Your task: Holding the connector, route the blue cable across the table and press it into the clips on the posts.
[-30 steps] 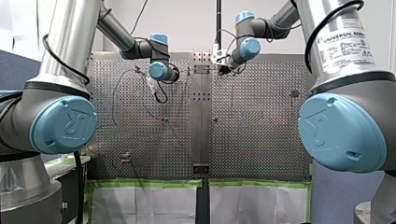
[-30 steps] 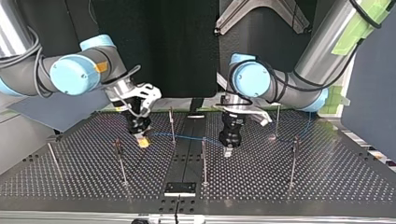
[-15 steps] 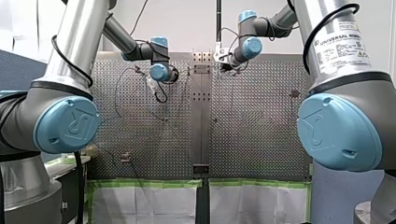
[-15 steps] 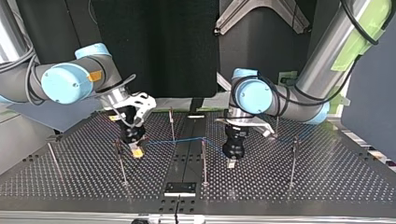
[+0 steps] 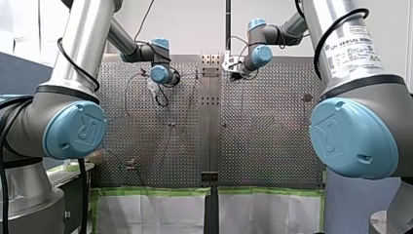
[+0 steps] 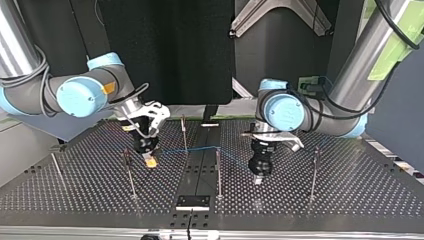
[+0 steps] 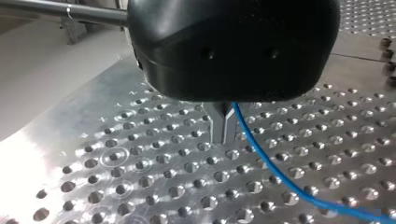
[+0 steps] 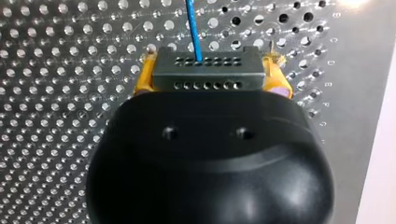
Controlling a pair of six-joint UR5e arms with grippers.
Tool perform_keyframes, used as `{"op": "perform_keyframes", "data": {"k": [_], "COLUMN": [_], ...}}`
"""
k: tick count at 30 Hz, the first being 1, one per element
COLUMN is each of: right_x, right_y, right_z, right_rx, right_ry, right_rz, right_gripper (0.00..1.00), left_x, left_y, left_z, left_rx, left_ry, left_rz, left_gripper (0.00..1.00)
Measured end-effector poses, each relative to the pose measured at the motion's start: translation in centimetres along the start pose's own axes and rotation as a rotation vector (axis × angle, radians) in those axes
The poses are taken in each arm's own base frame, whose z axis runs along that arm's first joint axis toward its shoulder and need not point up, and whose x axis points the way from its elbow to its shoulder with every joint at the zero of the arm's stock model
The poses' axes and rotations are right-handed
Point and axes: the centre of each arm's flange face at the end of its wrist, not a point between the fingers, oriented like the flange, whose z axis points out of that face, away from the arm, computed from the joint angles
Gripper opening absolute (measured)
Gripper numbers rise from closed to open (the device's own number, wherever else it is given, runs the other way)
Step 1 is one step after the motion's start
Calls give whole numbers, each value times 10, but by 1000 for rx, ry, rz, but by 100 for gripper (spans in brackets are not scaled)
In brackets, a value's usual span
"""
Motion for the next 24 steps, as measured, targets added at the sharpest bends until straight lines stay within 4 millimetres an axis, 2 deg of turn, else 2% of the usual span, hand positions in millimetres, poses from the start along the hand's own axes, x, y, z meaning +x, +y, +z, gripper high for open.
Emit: {"op": "perform_keyframes", "data": {"k": [4,6,7,8,9,11,12,13,14,15,16,17,24], "right_x": [-1,-1,-1,-1,-1,-1,-1,-2,-2,-2,-2,-2,-2], "right_y": [0,1,1,1,1,1,0,0,1,1,0,0,0], "right_z": [1,1,1,1,1,1,1,1,1,1,1,1,1], "right_rx": [0,-1,-1,-1,-1,-1,-1,0,-1,-1,0,0,0], "right_ry": [0,-1,-1,-1,-1,-2,-2,-2,-2,-2,-2,-2,-2], "right_rz": [-3,-4,-4,-5,-6,-6,-7,-7,-8,-8,-8,-8,-13], "right_gripper": [0,0,0,0,0,0,0,0,0,0,0,0,0], "left_x": [4,7,8,9,10,12,13,14,15,15,14,13,-1], "left_y": [-5,-9,-10,-11,-12,-14,-14,-15,-16,-17,-19,-21,-36], "left_z": [-5,-8,-9,-11,-12,-14,-16,-17,-19,-20,-21,-22,-32], "left_rx": [2,3,4,4,4,2,1,0,1,2,4,9,37], "left_ry": [29,45,52,62,69,86,93,99,107,112,114,115,108], "left_rz": [21,30,33,37,40,47,50,52,56,59,61,62,59], "left_gripper": [0,4,16,23,23,42,42,60,72,72,90,100,100]}}
